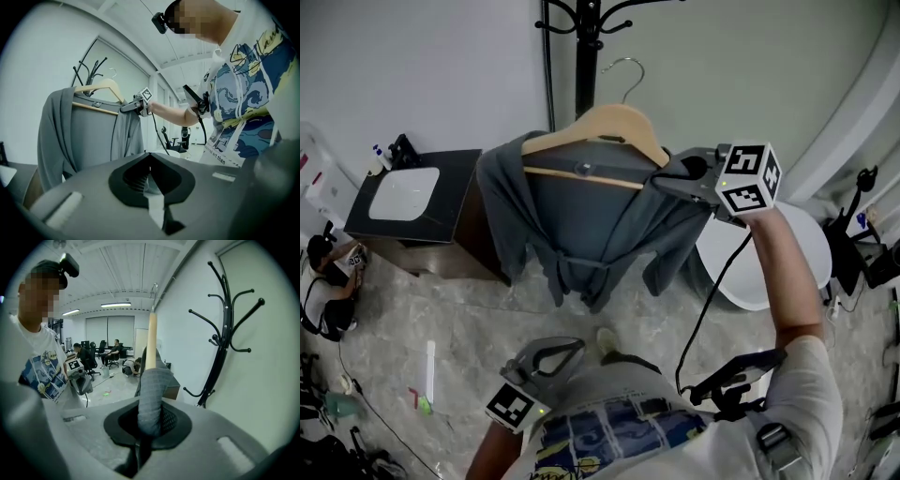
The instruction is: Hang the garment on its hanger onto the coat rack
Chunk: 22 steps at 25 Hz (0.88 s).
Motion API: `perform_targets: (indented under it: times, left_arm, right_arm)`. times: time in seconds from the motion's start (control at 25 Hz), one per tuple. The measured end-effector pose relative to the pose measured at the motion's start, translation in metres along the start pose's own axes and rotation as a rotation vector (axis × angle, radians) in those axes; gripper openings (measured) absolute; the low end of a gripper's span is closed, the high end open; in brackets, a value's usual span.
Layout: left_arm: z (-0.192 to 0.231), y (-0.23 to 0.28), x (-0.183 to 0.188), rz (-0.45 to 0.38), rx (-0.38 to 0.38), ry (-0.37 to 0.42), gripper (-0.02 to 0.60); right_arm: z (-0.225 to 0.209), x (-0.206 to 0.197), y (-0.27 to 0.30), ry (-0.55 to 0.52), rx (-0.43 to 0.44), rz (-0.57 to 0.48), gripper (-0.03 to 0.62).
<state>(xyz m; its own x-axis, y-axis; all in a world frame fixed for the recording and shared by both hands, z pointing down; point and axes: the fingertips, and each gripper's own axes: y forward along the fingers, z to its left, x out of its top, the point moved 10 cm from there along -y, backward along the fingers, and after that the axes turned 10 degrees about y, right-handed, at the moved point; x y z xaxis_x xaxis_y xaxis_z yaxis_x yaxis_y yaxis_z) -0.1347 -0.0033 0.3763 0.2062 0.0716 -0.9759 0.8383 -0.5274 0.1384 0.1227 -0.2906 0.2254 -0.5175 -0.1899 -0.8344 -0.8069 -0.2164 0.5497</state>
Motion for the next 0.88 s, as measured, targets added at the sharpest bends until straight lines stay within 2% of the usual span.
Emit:
perform_targets:
  times: [0.24,0.44,0.68,0.88]
  left_arm:
    - [0.041,0.052,0.006,-0.016,0.093,-0.044,0.003]
    - [0.061,0.082,0.009,-0.021,0.148,-0.054,0.003]
    - [0.069,0.098,0.004,0.015,0.208,-0.053,0.003]
    - [0.076,0.099,0.004,0.034,0.262,-0.068,0.003]
  right_arm:
    - [-0.102,0.032,0.023,-0.02,0.035,0.018,0.014]
    - [-0.164,0.036,0.049,-0.032,0.035,0.057,0.014]
    - [-0.212,0.027,0.076,-0.037,0.038,0.088,0.014]
    - [-0.236,0.016,0.097,-0.019,0.046,0.11,0.014]
